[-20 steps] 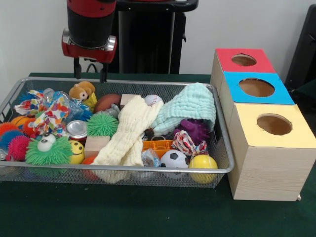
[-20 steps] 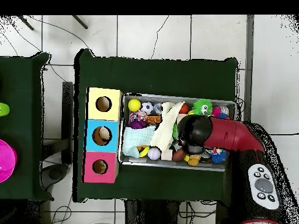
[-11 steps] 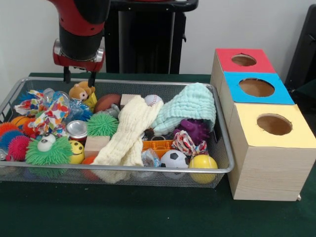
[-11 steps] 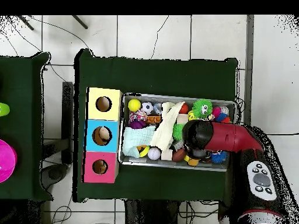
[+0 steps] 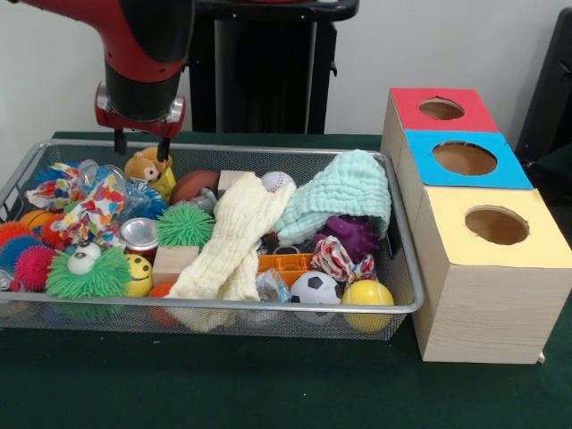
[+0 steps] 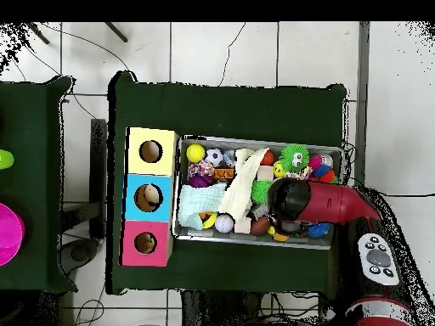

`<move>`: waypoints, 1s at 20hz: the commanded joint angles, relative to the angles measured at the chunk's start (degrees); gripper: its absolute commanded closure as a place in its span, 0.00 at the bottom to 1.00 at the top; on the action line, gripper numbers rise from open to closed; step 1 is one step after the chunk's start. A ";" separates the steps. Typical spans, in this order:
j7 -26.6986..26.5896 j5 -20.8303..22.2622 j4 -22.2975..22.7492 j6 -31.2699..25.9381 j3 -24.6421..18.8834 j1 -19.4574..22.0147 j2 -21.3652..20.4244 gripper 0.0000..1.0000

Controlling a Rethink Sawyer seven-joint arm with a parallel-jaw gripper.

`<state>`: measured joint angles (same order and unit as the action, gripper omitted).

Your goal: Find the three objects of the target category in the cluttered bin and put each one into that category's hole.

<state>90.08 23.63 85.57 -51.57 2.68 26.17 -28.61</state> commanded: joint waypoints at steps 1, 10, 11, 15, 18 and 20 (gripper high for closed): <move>-0.33 2.91 2.13 0.68 -1.32 1.96 3.47 0.00; 0.91 3.22 1.19 3.58 -1.80 3.23 7.92 0.00; 0.90 3.29 1.06 3.83 -1.86 3.37 8.25 0.00; 1.12 3.43 0.56 4.93 -1.96 3.85 9.53 0.00; 1.53 3.70 0.10 5.86 -1.89 3.95 10.76 0.00; 1.49 3.65 0.04 6.15 -2.07 4.02 11.34 0.00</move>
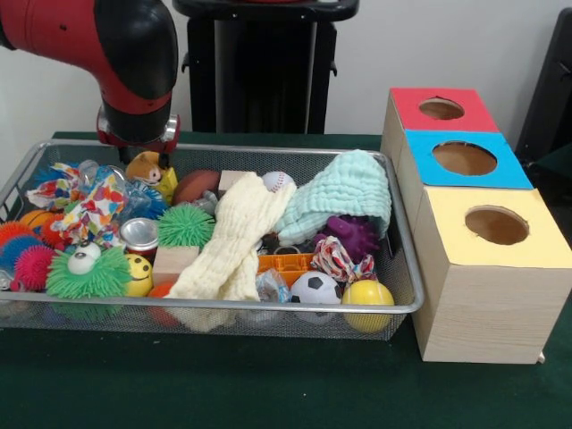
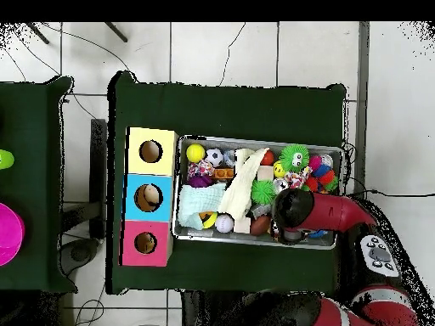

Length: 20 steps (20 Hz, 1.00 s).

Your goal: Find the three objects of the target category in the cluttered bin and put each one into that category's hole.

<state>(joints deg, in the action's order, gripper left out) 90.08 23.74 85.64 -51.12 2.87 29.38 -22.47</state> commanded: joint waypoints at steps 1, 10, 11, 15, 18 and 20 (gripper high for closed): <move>1.28 3.32 -0.04 5.30 -2.46 0.92 5.42 0.00; 0.98 2.37 -0.86 5.56 -3.37 1.36 7.73 0.00; 0.90 2.32 -0.95 5.49 -3.40 1.40 7.66 0.00; 0.75 2.75 -2.28 6.65 -3.65 1.19 8.05 0.00; 0.08 2.15 -2.65 7.43 -4.67 1.52 7.53 1.00; -0.66 1.18 -2.17 7.27 -5.66 1.71 5.85 1.00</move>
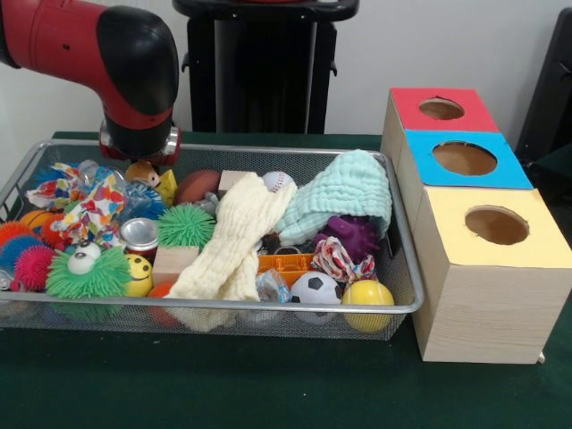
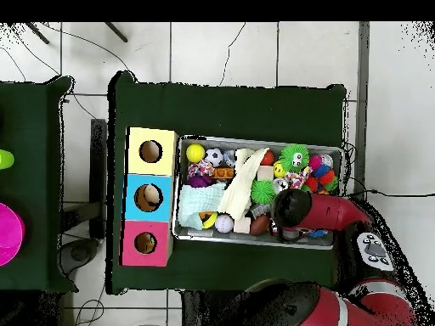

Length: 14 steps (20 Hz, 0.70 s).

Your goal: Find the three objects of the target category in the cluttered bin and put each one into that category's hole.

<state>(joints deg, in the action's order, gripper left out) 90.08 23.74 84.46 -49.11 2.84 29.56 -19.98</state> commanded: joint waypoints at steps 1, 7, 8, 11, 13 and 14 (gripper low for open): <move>-1.12 0.57 -0.70 4.67 -6.19 1.55 2.25 1.00; -3.14 -4.38 2.14 -0.35 -10.20 1.40 -6.95 1.00; -3.37 -5.20 2.27 -1.98 -10.67 1.20 -8.52 1.00; -4.11 -8.31 2.84 -5.82 -13.07 1.31 -12.76 1.00; -4.11 -10.38 3.60 -6.47 -14.83 1.66 -15.26 1.00; -3.34 -11.42 3.84 -7.04 -15.11 1.49 -16.08 1.00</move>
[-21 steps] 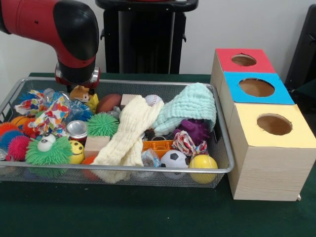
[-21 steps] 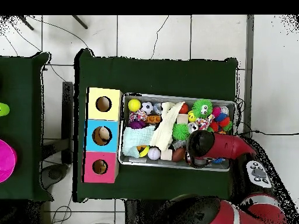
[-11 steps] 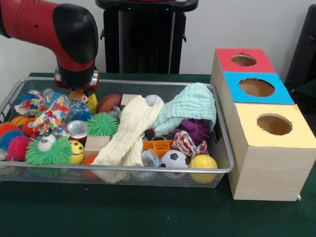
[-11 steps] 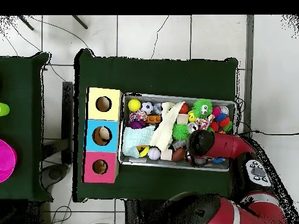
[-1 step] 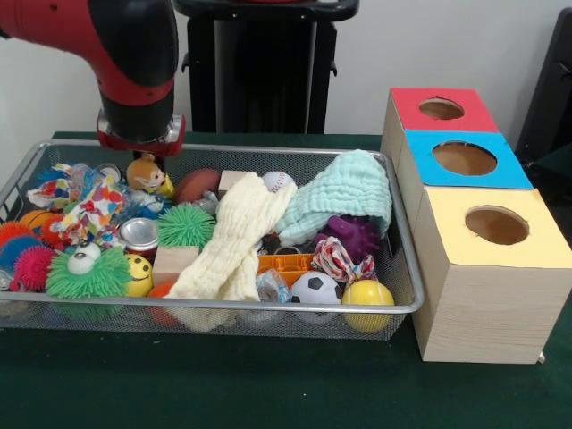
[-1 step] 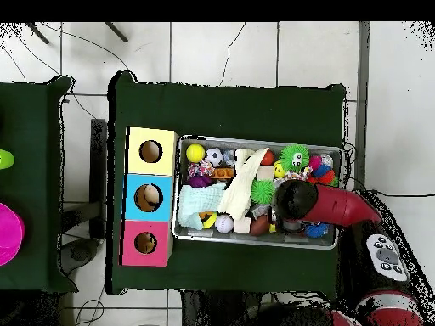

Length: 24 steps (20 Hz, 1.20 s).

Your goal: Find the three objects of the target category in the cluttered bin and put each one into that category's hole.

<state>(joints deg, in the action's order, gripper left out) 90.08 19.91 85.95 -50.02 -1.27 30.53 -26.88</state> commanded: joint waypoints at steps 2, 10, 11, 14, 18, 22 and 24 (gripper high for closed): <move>-1.83 -9.64 2.62 -7.71 -11.46 0.16 -10.42 1.00; 5.84 -19.75 7.80 -10.13 -11.91 -2.14 -15.24 1.00; 6.87 -21.16 9.00 -10.25 -11.75 -2.59 -16.01 1.00; 10.62 -26.36 13.12 -8.29 -11.24 -4.40 -17.54 1.00; 13.63 -33.44 20.54 -2.28 -10.53 -7.01 -20.71 1.00; 15.85 -41.21 27.75 3.82 -9.43 -10.45 -22.91 1.00; 17.43 -45.45 30.24 6.13 -9.06 -12.77 -23.65 1.00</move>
<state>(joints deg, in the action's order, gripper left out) 90.30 -16.72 101.39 -51.06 -7.10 21.05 -47.95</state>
